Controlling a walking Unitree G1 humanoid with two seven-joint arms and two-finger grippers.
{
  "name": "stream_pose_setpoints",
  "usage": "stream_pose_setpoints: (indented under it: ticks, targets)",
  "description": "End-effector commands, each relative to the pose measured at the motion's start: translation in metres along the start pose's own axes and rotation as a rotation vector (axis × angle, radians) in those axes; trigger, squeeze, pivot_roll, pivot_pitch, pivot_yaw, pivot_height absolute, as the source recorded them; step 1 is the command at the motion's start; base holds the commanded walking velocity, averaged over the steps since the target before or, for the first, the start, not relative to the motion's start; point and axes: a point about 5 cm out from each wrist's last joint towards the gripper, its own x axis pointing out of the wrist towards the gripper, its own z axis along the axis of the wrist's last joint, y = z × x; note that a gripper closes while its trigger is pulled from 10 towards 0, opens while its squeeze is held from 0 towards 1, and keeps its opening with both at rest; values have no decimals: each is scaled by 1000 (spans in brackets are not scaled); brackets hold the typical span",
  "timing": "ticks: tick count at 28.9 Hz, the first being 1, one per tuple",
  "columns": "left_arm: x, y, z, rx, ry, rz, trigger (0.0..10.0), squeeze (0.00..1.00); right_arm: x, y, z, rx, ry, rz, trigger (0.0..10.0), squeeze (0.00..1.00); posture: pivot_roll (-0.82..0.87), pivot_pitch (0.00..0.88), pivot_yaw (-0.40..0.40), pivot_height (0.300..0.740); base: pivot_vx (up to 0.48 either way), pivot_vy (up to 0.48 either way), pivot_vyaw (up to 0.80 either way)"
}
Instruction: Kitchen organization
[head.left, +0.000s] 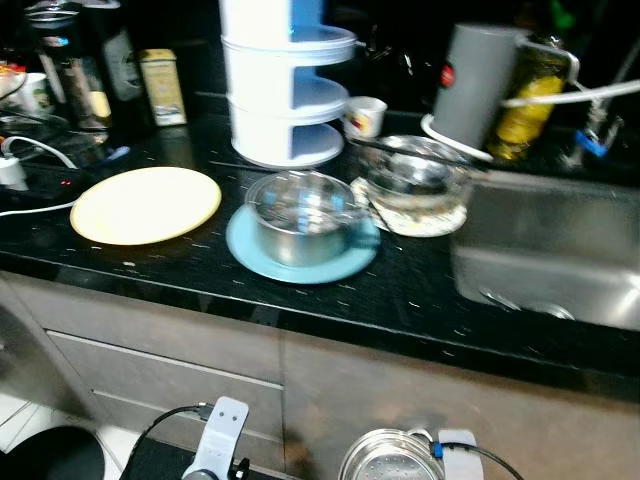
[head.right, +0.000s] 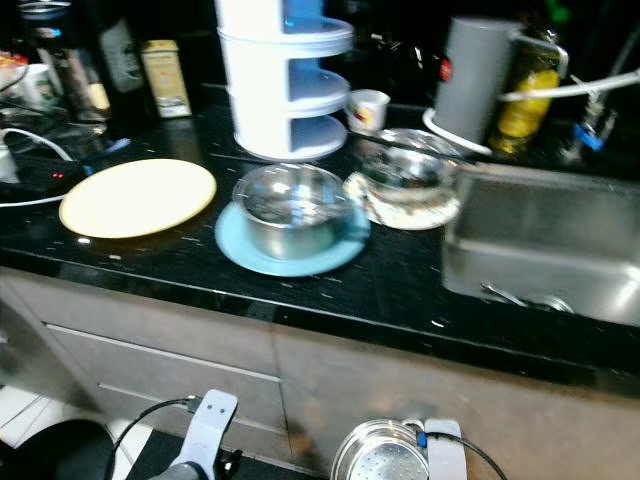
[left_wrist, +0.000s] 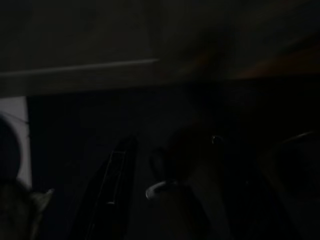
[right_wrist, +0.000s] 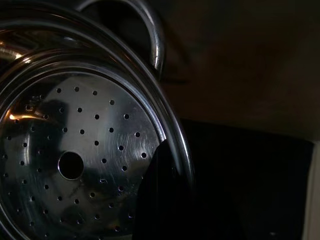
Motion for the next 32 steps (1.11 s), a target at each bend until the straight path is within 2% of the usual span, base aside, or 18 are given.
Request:
stream_pose_setpoints:
  ticks: [1,3,12,24,29,32]
  targets:
    - [-2,8,-8,-14,32,19,10000,0,-5,-8,-20,-14,81,-29,10000,0,-94,147,-31,740,0,0,0]
    - [-3,8,-8,-21,28,20,10000,0,-4,-8,-20,-14,81,-28,10000,0,-94,147,-31,740,0,0,0]
    - [-4,9,-10,-20,24,23,10000,0,-4,-7,-20,-23,83,-19,10000,0,-91,142,-32,740,0,461,0]
    - [-4,12,-10,17,23,34,10000,0,-5,-5,-21,-18,87,-11,10000,0,-90,146,-30,740,0,0,0]
    - [-3,11,-7,30,16,30,10000,0,-5,-4,-24,11,117,2,10000,0,-91,149,-28,740,0,0,0]
    - [-3,11,-6,36,13,30,10000,0,-6,-5,-27,23,139,-4,10000,0,-89,153,-27,740,0,0,-800]
